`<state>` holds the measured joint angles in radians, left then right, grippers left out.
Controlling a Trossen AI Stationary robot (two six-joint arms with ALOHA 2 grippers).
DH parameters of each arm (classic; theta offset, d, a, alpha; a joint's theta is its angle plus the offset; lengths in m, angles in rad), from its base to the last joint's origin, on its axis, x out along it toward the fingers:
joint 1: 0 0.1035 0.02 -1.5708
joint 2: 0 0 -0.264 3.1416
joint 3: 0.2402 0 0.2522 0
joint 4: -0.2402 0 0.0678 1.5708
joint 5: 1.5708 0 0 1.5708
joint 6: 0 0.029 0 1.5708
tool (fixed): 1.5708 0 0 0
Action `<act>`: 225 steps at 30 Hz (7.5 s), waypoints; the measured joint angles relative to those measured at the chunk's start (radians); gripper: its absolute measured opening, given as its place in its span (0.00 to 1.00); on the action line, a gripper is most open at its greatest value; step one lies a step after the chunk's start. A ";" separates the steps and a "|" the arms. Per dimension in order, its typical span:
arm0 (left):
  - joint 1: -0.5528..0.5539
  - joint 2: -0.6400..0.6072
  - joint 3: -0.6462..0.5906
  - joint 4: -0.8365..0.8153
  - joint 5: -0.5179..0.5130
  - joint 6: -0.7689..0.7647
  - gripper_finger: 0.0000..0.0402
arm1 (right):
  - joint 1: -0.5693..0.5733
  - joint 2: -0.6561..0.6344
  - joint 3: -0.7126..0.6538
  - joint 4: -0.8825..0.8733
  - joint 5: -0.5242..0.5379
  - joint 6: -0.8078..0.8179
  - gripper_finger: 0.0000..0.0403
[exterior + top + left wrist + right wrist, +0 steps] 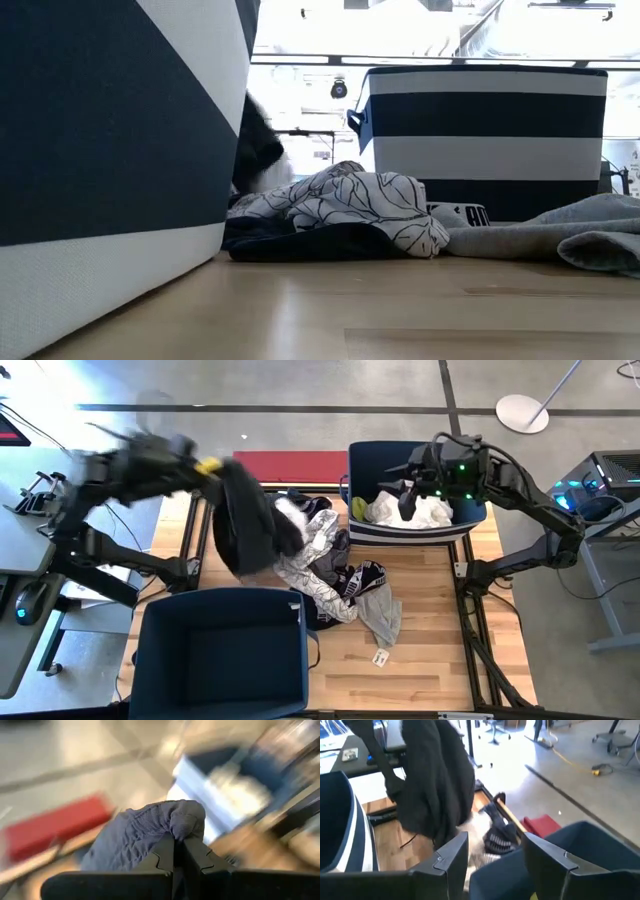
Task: Sort clothes
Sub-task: Put the gray shorts into the bottom blue laundry bin, then put the blue underwear into the bottom blue laundry bin
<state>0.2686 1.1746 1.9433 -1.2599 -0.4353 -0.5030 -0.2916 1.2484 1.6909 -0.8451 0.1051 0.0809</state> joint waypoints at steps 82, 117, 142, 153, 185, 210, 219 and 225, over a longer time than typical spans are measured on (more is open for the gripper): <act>-0.816 0.663 0.148 -0.243 0.701 -0.929 0.00 | -0.072 -0.066 0.000 -0.028 -0.053 -0.261 0.43; -0.860 -0.051 -0.599 0.470 0.678 -1.396 0.50 | -0.072 -0.117 0.001 -0.101 -0.160 -0.324 0.43; -0.588 -0.086 -0.598 0.697 0.081 -0.003 0.50 | 0.422 0.321 -0.003 -0.334 -0.180 0.131 0.43; -0.597 -0.087 -0.599 0.620 0.164 -0.022 0.50 | 0.364 0.538 -0.364 0.038 -0.095 0.033 0.43; -0.597 -0.022 -0.600 0.630 0.146 -0.254 0.50 | 0.351 0.019 -0.165 -0.020 0.124 0.128 0.01; -0.478 0.191 -0.608 1.698 0.009 0.725 0.65 | 0.356 0.134 0.165 0.246 -0.145 0.038 0.00; -0.387 0.274 -0.608 1.514 0.248 0.405 0.76 | 0.385 0.199 0.164 0.364 -0.230 0.009 0.00; -0.387 0.339 -0.608 1.514 0.376 0.306 0.75 | 0.386 0.197 0.178 0.429 -0.230 -0.011 0.00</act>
<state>-0.1181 1.5135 1.3350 0.2538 -0.0594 -0.1969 0.0940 1.4456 1.8687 -0.4156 -0.1249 0.0704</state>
